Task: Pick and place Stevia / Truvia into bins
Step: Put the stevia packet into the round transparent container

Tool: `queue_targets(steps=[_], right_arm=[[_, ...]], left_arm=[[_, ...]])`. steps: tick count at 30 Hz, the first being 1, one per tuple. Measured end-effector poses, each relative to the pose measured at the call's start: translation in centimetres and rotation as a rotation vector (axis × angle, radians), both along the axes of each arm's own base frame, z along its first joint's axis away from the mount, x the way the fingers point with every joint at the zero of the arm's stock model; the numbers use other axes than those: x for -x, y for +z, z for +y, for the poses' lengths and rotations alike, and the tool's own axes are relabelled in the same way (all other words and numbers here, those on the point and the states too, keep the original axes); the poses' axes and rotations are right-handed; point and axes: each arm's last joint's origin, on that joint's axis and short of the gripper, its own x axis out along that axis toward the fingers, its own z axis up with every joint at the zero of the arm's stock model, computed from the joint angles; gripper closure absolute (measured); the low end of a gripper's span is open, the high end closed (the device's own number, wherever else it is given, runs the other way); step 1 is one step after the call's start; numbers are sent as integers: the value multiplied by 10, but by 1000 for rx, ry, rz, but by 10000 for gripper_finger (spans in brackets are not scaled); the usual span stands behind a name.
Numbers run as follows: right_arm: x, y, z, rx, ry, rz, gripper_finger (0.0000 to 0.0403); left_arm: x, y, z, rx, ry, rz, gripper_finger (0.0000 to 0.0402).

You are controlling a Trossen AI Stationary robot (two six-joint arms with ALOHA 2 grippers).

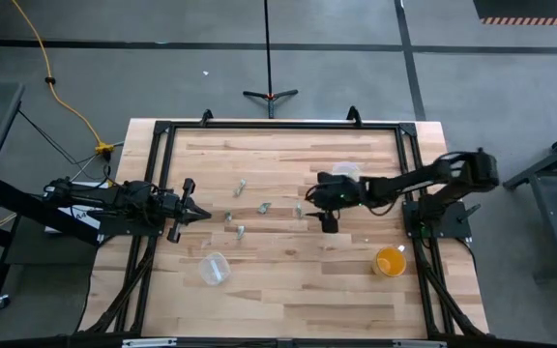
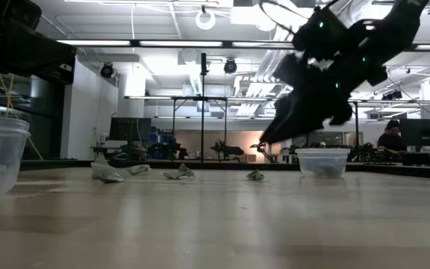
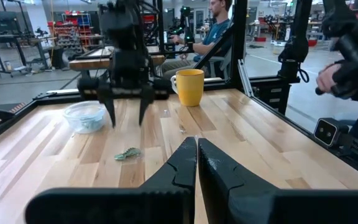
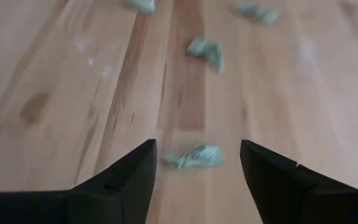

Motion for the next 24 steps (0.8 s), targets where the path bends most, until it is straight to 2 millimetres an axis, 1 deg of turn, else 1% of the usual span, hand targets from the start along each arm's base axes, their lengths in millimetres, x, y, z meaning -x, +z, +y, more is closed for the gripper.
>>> queue_targets(steps=[4, 8, 13, 20, 24], right_arm=[[-7, -16, 2, -1, 9, 13, 179], [-12, -26, 5, 0, 17, -3, 180], [-15, -39, 5, 6, 5, 21, 182], [-16, -43, 4, -5, -58, 15, 183], [-16, -43, 4, -6, -59, 15, 184]], left_arm=[[0, 0, 0, 0, 0, 0, 348], [0, 0, 0, 0, 0, 0, 348], [0, 0, 0, 0, 0, 0, 348], [0, 0, 0, 0, 0, 0, 348], [0, 0, 0, 0, 0, 0, 348]])
